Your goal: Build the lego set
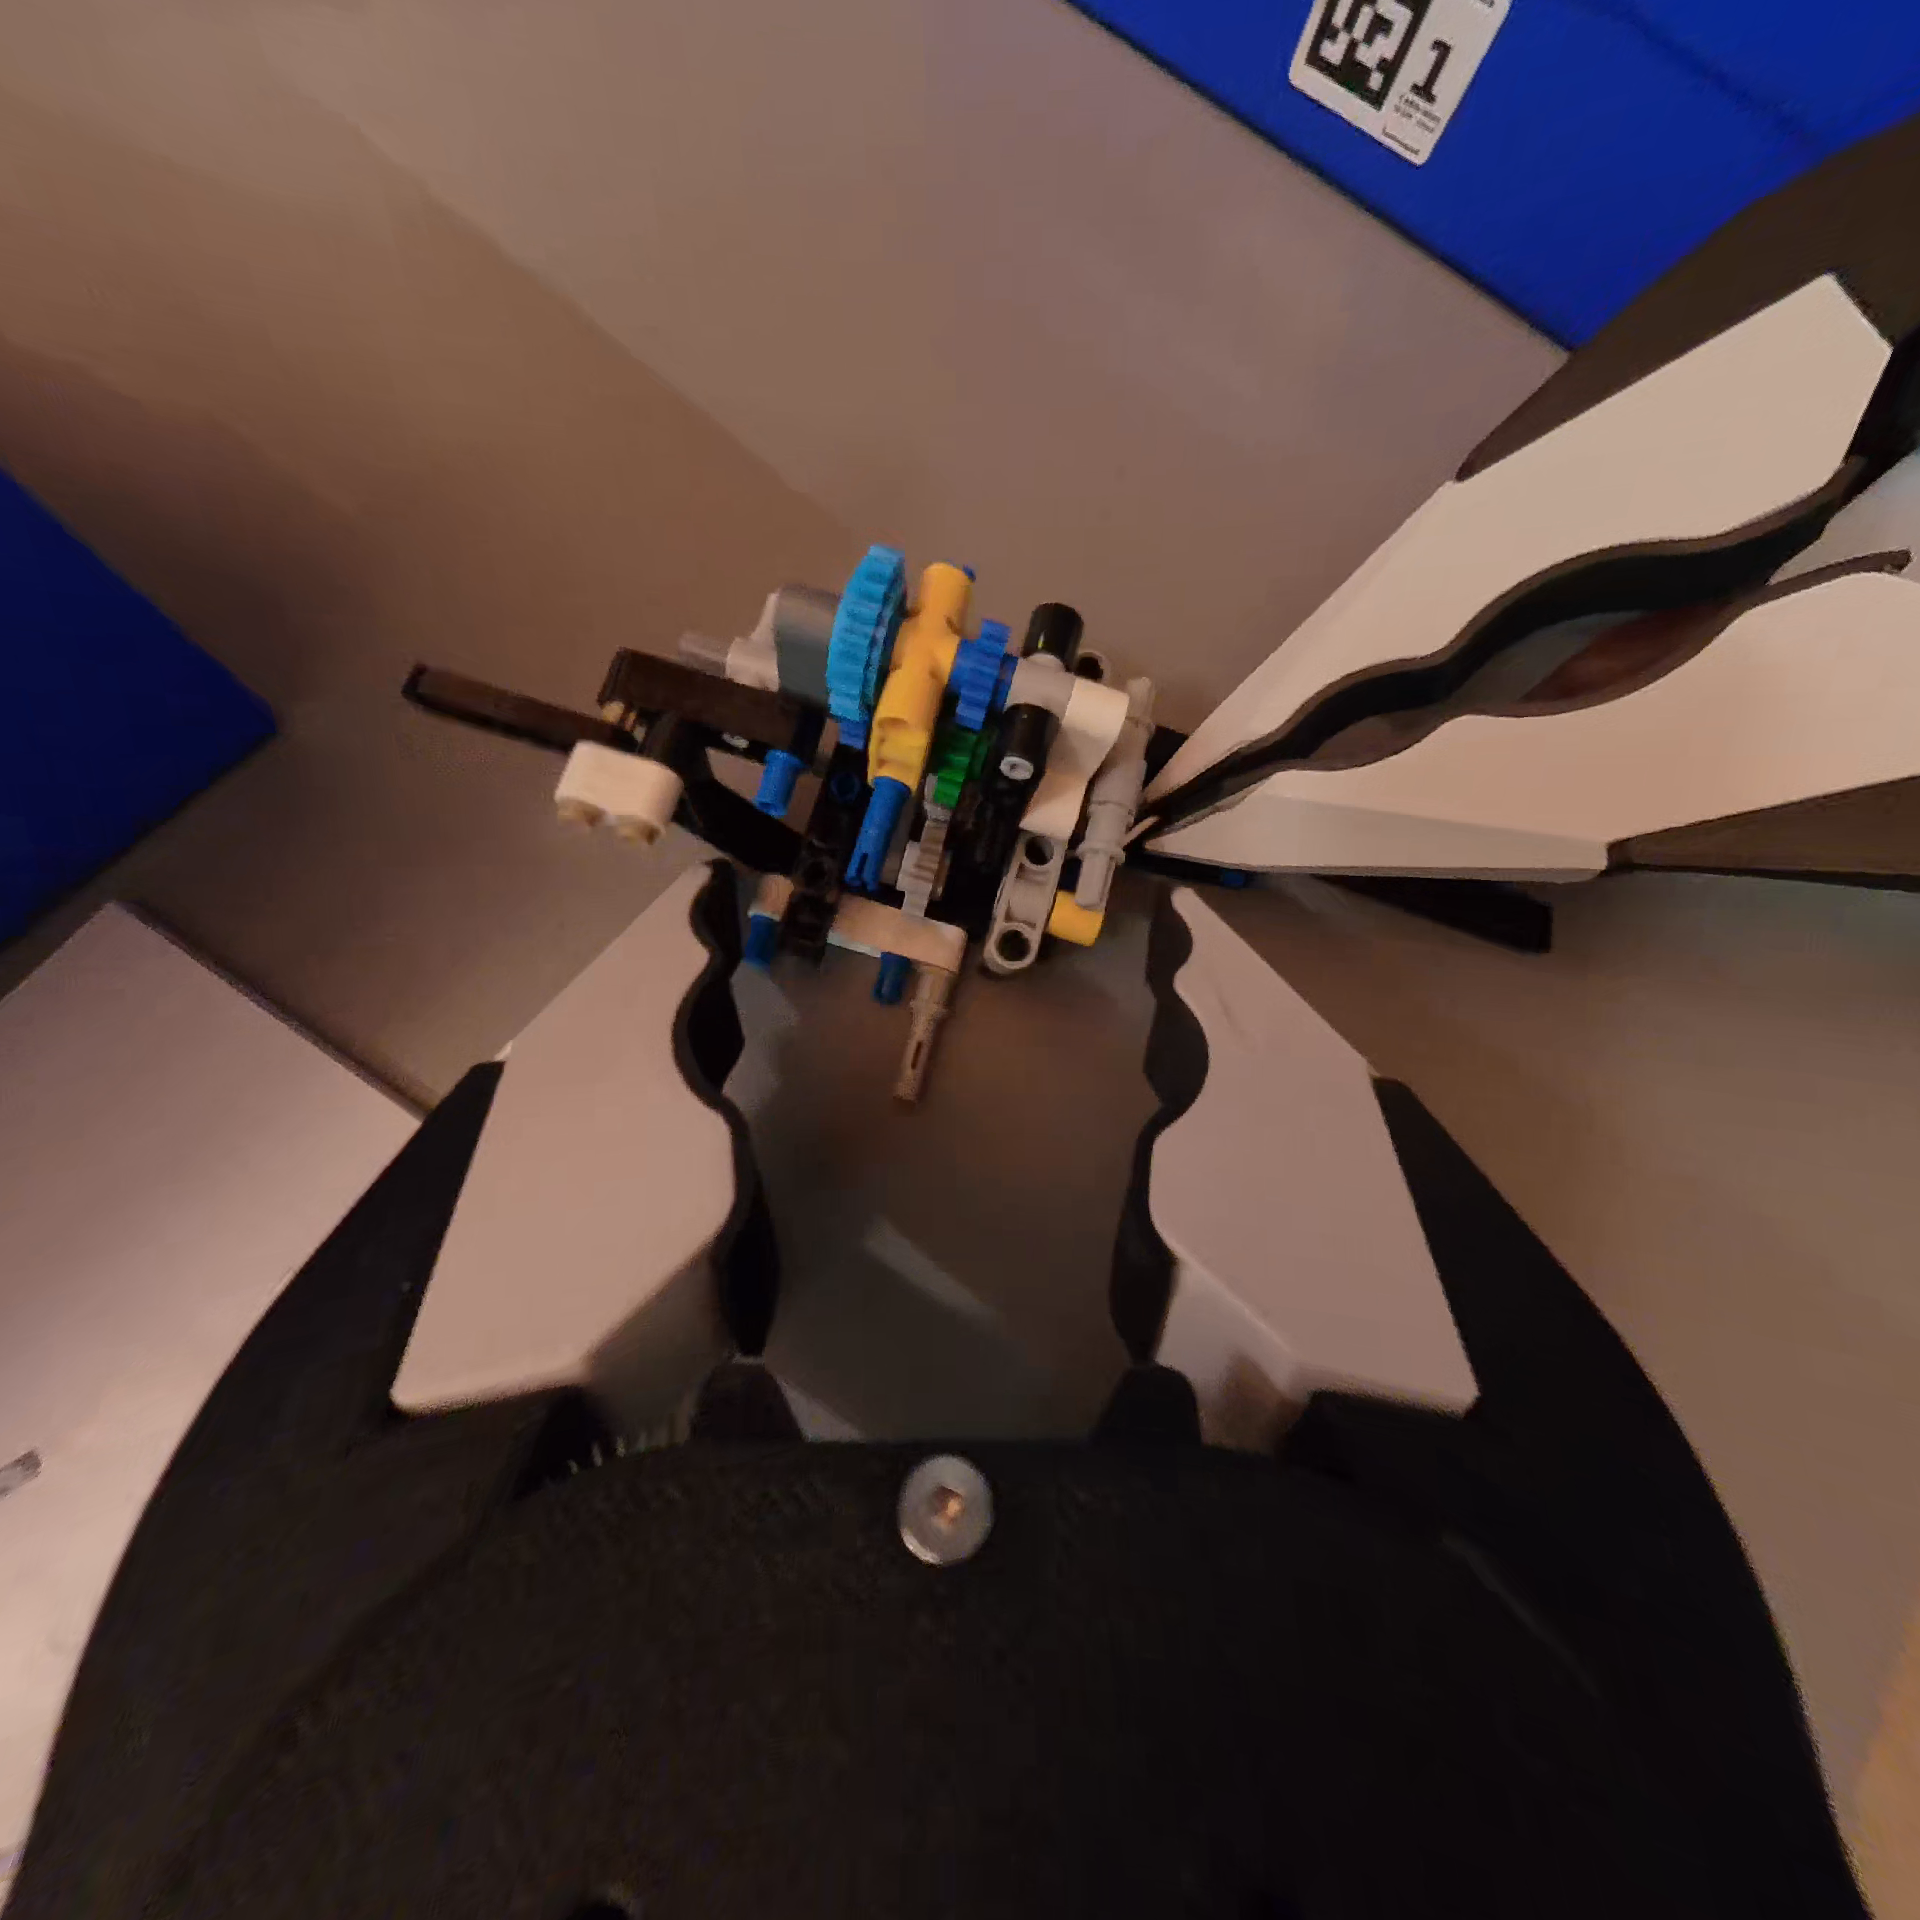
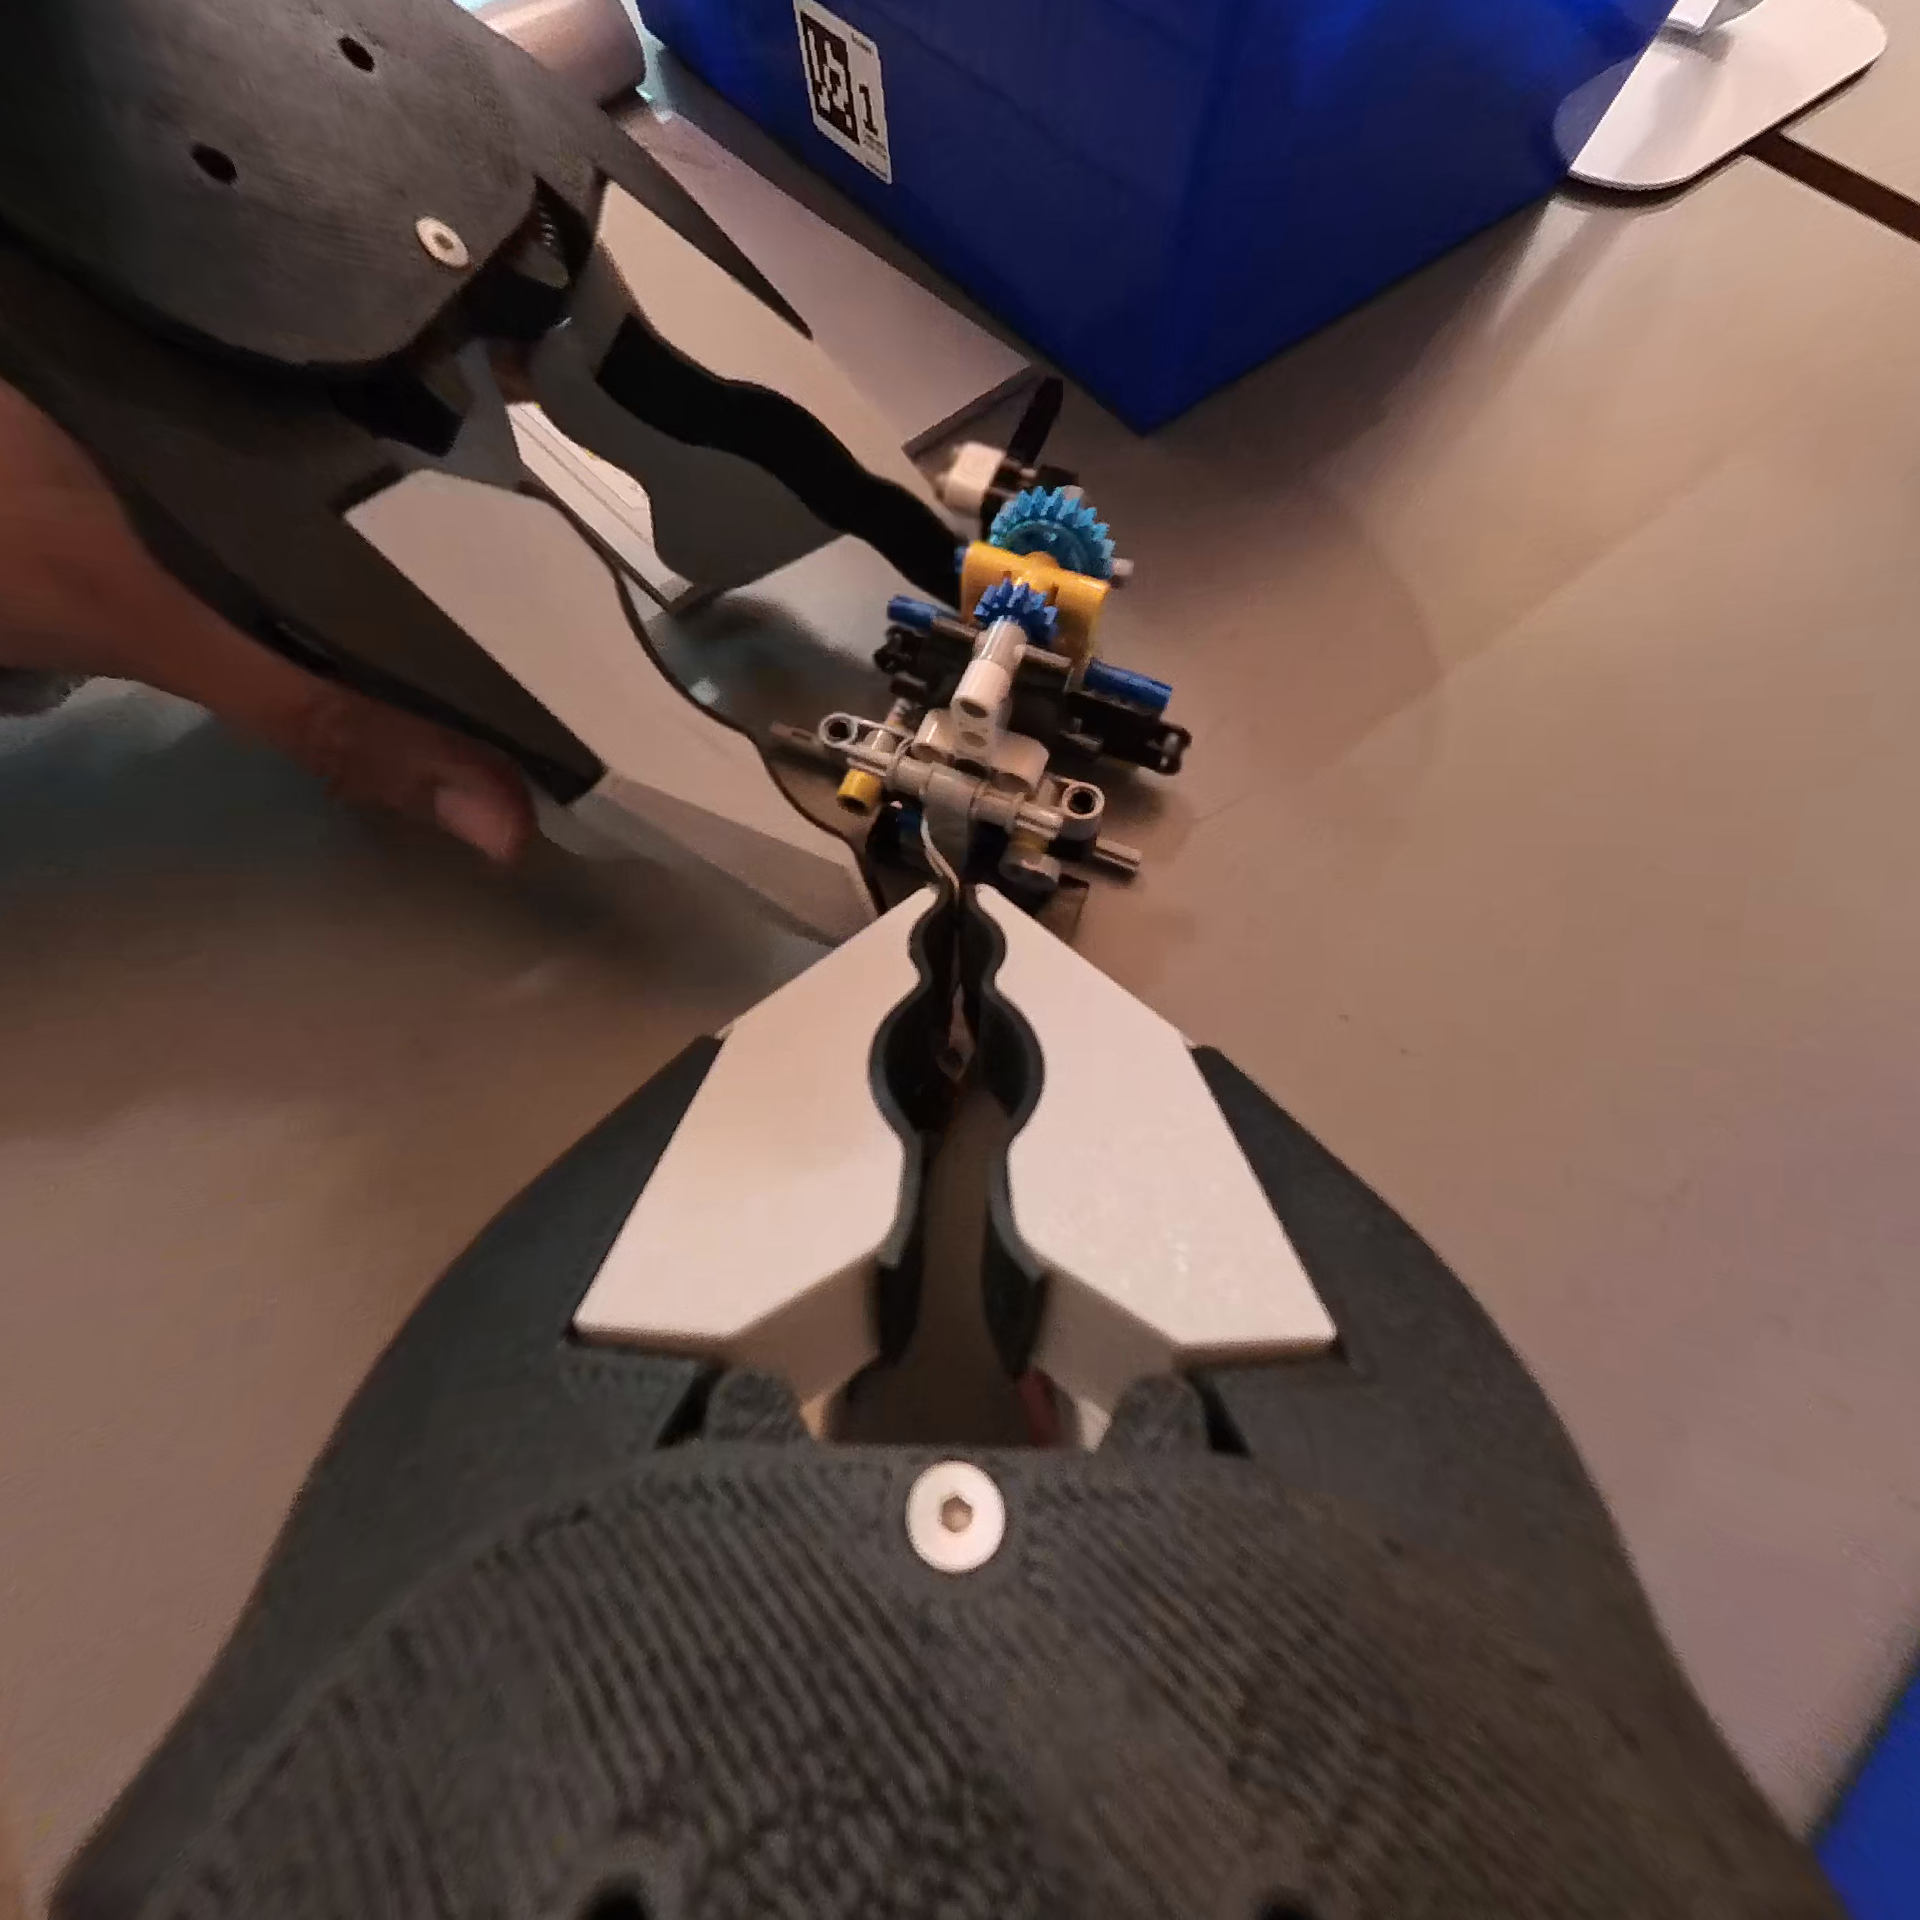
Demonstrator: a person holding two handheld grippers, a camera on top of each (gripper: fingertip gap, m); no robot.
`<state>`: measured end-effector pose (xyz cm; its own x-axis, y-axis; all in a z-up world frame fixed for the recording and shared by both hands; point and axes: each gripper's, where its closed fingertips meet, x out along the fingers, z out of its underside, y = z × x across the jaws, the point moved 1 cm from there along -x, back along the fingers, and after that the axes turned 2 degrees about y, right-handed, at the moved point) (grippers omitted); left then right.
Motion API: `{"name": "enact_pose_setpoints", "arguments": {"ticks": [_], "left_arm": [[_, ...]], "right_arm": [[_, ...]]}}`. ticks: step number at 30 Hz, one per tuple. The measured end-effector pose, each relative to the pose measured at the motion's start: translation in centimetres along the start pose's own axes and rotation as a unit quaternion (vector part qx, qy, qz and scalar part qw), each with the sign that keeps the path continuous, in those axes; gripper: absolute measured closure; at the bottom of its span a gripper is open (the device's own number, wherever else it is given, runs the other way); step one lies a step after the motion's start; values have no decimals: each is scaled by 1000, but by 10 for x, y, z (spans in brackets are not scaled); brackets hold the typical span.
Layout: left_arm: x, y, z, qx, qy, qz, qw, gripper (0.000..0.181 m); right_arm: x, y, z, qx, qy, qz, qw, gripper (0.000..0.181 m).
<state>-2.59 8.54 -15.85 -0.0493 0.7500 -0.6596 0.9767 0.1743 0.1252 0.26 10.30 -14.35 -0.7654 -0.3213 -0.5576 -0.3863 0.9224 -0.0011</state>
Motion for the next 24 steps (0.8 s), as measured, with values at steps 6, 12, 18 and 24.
{"name": "enact_pose_setpoints", "arguments": {"ticks": [6, 12, 18, 24], "left_arm": [[0, -5, -1, -12, 2, -12, 1000, 118], [1, -5, 0, -1, -1, -26, 1000, 120], [1, -8, 0, -3, -2, -40, 999, 120], [2, -10, -1, -5, -3, -51, 999, 121]], "right_arm": [[0, -1, 0, 2, 0, -7, 1000, 181], [-1, 0, 0, 3, 1, 1, 1000, 181], [-3, 4, -1, 18, 9, 16, 1000, 181], [-5, 12, -2, 67, 16, 24, 997, 181]]}}
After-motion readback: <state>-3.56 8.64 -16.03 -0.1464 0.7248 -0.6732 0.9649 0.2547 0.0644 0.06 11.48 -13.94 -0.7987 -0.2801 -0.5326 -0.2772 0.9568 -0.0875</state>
